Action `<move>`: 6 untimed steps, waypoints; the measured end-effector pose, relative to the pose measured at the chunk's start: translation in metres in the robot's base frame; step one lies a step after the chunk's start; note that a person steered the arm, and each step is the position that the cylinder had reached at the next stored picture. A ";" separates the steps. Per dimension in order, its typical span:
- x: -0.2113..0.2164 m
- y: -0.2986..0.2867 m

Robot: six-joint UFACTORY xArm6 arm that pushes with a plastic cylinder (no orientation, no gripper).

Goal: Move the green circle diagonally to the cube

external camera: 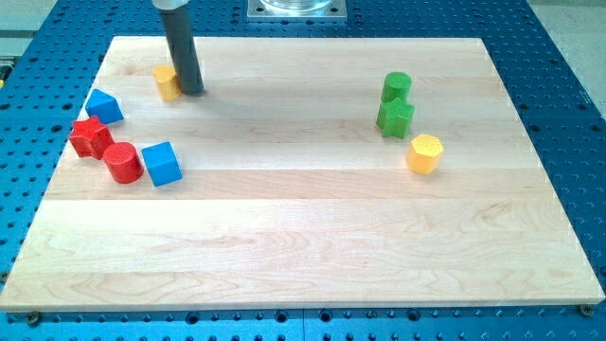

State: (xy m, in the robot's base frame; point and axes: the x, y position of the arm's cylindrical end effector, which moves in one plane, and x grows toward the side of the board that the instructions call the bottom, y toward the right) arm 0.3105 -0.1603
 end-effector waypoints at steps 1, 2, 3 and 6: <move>-0.012 0.045; -0.043 0.149; -0.042 0.266; 0.052 0.385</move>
